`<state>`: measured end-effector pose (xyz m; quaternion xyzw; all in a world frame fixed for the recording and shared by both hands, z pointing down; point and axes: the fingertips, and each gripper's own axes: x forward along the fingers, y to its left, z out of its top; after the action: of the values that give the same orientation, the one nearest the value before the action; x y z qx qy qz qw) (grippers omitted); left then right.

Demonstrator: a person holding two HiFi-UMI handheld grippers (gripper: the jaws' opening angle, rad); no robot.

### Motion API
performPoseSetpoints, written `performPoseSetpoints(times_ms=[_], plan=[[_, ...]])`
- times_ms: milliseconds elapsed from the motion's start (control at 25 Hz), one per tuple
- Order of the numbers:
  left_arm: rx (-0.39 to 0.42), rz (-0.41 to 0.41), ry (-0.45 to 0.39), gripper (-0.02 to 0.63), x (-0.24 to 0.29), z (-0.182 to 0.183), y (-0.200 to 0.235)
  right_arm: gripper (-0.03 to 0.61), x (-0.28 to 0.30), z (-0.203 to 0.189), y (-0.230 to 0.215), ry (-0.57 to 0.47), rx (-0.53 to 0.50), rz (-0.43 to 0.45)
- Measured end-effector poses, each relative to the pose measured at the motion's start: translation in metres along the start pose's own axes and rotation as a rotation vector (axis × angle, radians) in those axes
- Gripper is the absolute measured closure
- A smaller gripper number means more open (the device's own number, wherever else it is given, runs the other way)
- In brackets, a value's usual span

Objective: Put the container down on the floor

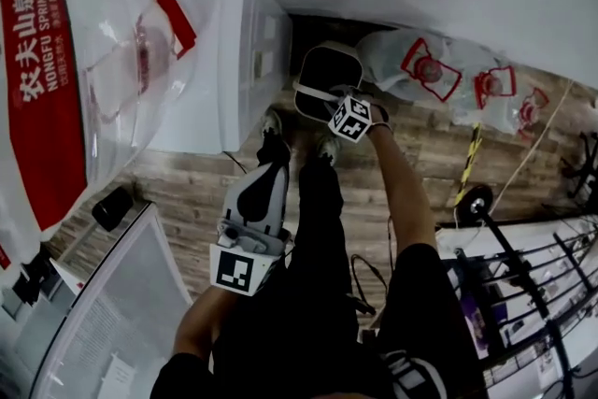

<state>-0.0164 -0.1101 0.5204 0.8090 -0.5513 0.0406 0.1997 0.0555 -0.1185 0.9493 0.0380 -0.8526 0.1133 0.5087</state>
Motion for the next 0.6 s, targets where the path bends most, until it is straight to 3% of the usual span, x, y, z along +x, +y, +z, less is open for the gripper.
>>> performPoseSetpoints(times_ms=[600], plan=[[-0.020, 0.001, 0.030, 0.586, 0.008, -0.033, 0.005, 0.483, 0.057, -0.008, -0.036, 0.032, -0.099, -0.006]])
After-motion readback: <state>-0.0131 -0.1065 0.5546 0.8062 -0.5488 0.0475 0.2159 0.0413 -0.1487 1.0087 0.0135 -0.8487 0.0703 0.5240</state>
